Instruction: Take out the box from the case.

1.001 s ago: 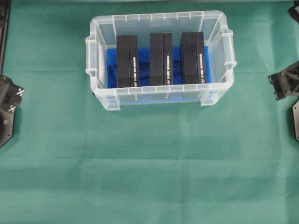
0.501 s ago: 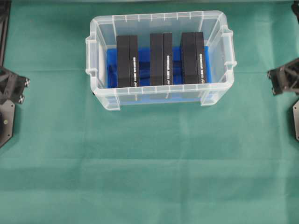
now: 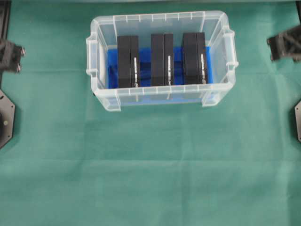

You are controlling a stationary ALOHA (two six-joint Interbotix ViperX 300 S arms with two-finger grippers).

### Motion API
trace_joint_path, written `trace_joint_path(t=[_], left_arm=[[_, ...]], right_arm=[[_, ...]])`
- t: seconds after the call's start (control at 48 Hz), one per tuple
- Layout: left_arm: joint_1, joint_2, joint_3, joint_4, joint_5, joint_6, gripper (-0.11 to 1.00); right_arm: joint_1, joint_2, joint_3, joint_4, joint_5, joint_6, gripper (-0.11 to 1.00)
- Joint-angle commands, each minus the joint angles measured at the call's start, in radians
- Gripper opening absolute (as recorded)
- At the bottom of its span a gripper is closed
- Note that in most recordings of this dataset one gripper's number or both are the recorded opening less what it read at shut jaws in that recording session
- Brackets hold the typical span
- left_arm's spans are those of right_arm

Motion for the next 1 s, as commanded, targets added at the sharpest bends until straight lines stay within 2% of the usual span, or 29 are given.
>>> trace_joint_path(t=[0.0, 0.125, 0.501, 0.688, 0.834, 0.897, 0.98], left_arm=[[0.046, 0.006, -0.028, 0.005, -0.018, 0.035, 0.02], [0.077, 0.012, -0.034, 0.0, -0.026, 0.078, 0.02], [0.084, 0.02, -0.041, -0.003, -0.026, 0.077, 0.02], [0.084, 0.02, -0.041, -0.003, -0.023, 0.077, 0.09], [0.084, 0.02, -0.04, -0.003, -0.021, 0.075, 0.3], [0.083, 0.02, -0.04, -0.005, -0.02, 0.072, 0.47], [0.084, 0.02, -0.04, -0.003, -0.02, 0.071, 0.71]], right_arm=[[-0.051, 0.018, -0.025, 0.009, -0.026, -0.043, 0.01], [-0.103, 0.049, -0.031, 0.021, -0.04, -0.106, 0.01], [-0.115, 0.048, -0.026, 0.018, -0.069, -0.117, 0.01], [-0.115, 0.028, 0.0, 0.017, -0.107, -0.114, 0.01], [-0.115, -0.002, 0.021, 0.017, -0.107, -0.106, 0.01], [-0.117, -0.009, 0.025, 0.017, -0.107, -0.103, 0.02], [-0.115, -0.012, 0.026, 0.015, -0.104, -0.101, 0.17]])
